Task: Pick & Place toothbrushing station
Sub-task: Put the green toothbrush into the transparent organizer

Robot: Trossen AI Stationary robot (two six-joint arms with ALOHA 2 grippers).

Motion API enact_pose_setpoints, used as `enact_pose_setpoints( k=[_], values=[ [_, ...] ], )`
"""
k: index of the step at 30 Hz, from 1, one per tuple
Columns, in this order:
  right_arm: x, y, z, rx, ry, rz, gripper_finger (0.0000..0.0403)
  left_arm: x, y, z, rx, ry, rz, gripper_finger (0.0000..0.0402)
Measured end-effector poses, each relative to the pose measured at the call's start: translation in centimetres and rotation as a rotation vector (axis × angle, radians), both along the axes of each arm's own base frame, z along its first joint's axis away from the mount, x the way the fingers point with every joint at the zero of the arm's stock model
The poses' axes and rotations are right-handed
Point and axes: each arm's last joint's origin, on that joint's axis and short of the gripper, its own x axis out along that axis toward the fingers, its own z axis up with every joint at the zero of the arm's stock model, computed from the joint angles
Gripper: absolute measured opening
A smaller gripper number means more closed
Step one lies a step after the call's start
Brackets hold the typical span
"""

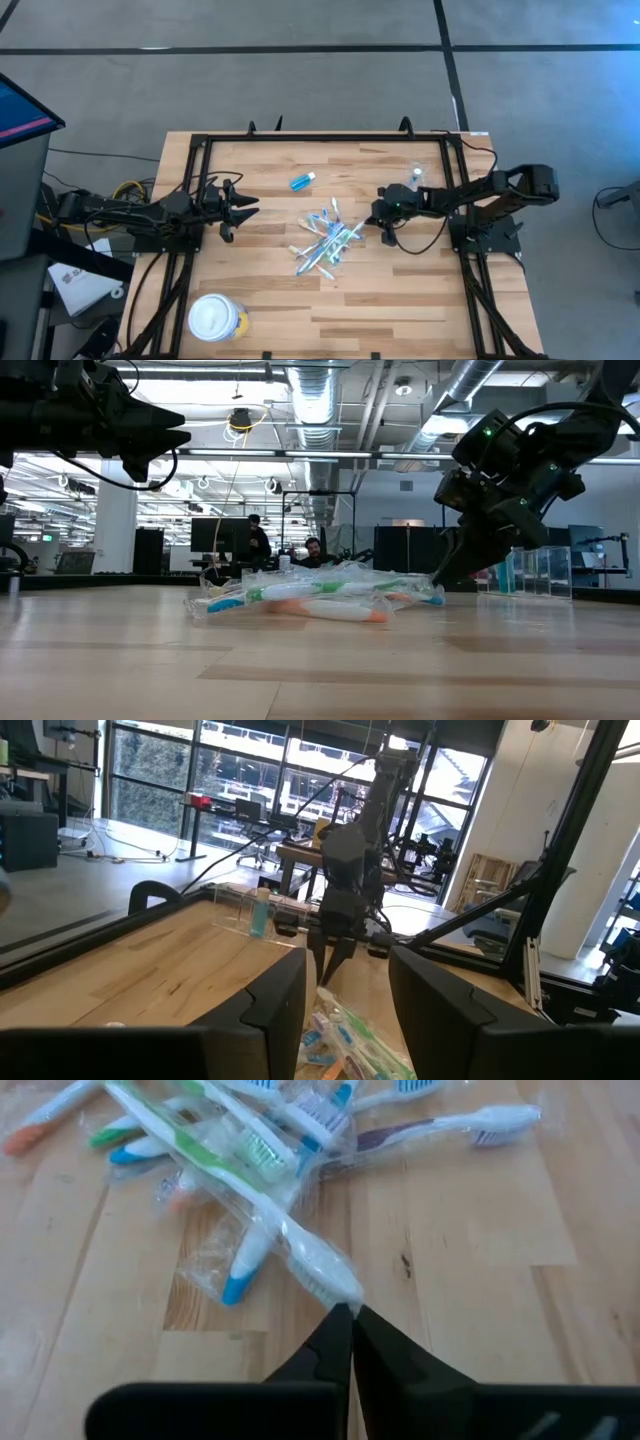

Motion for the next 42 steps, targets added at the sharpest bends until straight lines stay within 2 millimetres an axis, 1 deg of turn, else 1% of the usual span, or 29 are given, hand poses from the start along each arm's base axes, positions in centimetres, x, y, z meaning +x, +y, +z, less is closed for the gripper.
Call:
enact_pose_setpoints(
  k=[4, 8, 12, 16, 27, 32, 35, 37, 42],
  values=[
    [0.0, 0.0, 0.0, -0.002, 0.005, -0.004, 0.0001, 0.0, 0.0, 0.0, 0.000, 0.000, 0.000, 0.0140],
    [0.4, -0.2, 1.0, -0.028, 0.032, -0.033, 0.0001, 0.0, 0.0, 0.0, 0.000, 0.000, 0.000, 0.0140],
    [1.0, -0.4, 2.4, -0.056, 0.063, -0.043, 0.0000, 0.0, 0.0, 0.0, 0.000, 0.000, 0.000, 0.0140],
    [1.2, -0.6, 4.1, -0.109, 0.087, -0.057, 0.0000, 0.0, 0.0, 0.0, -0.001, 0.000, 0.000, 0.0140],
    [0.1, -0.8, 8.9, -0.219, 0.116, -0.143, 0.0000, 0.3, 0.0, -0.3, -0.002, 0.033, -0.001, 0.0140],
    [-0.3, -0.5, 10.9, -0.298, 0.171, -0.181, 0.0000, 0.3, 0.0, -0.2, -0.002, 0.016, -0.001, 0.0140],
    [-0.5, -0.2, 11.9, -0.335, 0.215, -0.198, 0.0000, 0.3, 0.0, -0.2, -0.002, 0.014, -0.001, 0.0140],
    [-0.3, -0.2, 12.7, -0.343, 0.210, -0.204, 0.0000, 0.3, 0.0, -0.2, -0.002, 0.013, 0.000, 0.0140],
    [-0.5, -0.3, 14.0, -0.393, 0.251, -0.246, 0.0000, 0.3, 0.0, -0.2, -0.003, 0.013, -0.001, 0.0140]
  ],
)
